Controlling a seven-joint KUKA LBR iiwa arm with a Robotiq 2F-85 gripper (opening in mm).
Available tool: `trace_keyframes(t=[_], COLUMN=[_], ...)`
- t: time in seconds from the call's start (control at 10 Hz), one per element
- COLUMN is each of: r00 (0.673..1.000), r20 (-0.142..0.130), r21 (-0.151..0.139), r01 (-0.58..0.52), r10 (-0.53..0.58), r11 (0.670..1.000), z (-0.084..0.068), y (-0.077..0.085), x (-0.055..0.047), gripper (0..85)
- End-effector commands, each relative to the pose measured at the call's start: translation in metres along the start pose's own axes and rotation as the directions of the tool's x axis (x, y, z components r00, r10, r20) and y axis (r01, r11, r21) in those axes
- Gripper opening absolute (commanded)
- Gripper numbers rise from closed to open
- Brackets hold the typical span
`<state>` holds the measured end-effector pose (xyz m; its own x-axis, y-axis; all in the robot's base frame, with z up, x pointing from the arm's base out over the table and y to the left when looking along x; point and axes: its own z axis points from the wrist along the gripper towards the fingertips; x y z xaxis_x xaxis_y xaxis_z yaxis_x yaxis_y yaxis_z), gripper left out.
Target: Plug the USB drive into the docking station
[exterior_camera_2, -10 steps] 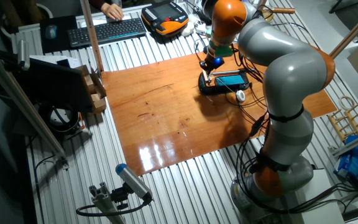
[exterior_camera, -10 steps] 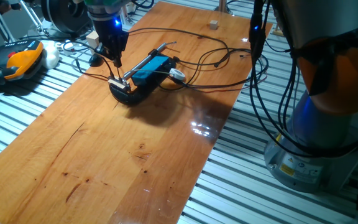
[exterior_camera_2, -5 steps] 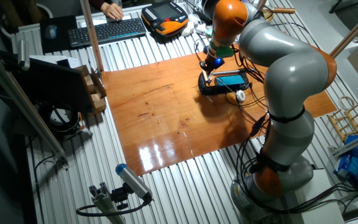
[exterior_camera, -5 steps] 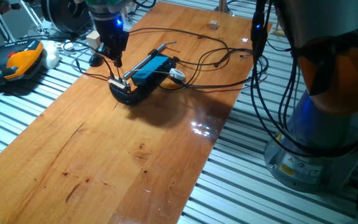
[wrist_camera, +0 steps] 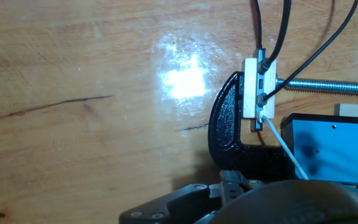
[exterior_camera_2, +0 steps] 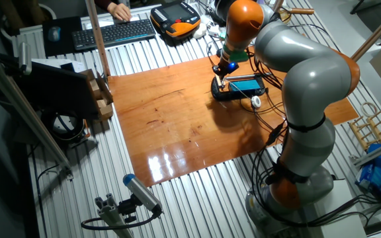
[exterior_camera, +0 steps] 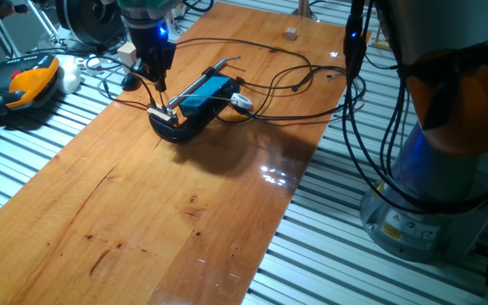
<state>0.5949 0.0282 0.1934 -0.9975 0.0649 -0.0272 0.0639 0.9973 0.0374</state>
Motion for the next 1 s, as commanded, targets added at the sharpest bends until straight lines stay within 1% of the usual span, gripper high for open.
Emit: trace_keyframes(t=[0.0, 0.9], r00=[1.0, 1.0], r20=[0.001, 0.0], r21=[-0.001, -0.001], r01=[0.0, -0.008], r10=[0.0, 0.008], r11=[1.0, 1.0], z=[-0.0003, -0.0008], y=[0.0005, 0.002], x=[0.0003, 0.0028], gripper=[0.0, 0.0])
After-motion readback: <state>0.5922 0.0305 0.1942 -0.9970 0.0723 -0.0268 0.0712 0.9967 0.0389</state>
